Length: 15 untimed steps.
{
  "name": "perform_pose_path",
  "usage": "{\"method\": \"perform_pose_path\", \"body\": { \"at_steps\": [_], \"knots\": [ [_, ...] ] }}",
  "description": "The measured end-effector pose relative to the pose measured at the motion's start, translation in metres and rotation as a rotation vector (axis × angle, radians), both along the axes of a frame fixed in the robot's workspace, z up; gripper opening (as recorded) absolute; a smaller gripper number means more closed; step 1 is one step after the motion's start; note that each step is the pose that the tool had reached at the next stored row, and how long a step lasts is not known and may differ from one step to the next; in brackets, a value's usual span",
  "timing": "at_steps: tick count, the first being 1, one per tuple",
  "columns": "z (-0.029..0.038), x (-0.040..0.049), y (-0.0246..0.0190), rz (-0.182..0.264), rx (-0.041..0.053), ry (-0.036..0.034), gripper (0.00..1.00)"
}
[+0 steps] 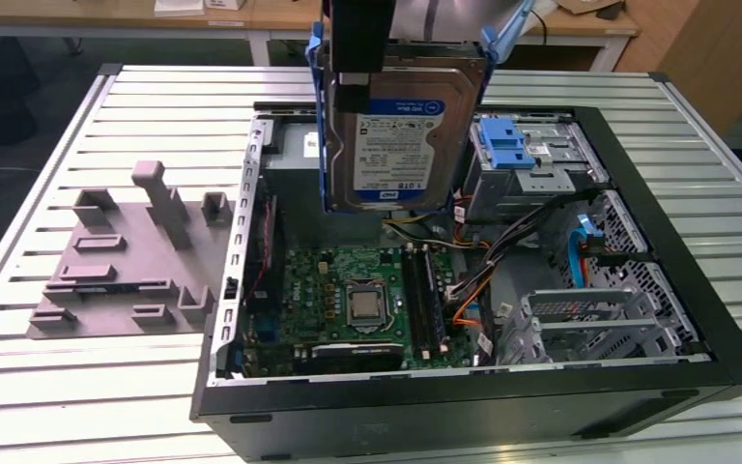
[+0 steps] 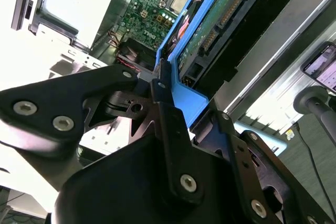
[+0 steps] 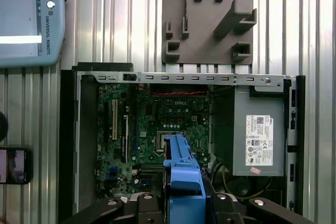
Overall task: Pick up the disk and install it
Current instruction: 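Insert the disk into the insertion slot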
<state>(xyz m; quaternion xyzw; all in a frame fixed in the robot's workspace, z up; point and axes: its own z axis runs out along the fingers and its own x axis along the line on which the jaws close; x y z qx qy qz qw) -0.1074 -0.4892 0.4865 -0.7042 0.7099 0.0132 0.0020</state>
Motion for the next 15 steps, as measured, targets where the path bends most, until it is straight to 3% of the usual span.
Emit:
{"method": "perform_pose_path", "body": {
  "at_steps": [5,13,15],
  "knots": [
    [0.0,0.0,-0.0059,0.0,0.0,0.0,0.37],
    [0.0,0.0,-0.0239,0.0,-0.0001,-0.0001,0.37],
    [0.0,0.0007,-0.0267,0.0,-0.0002,0.0,0.37]
  ]
}}
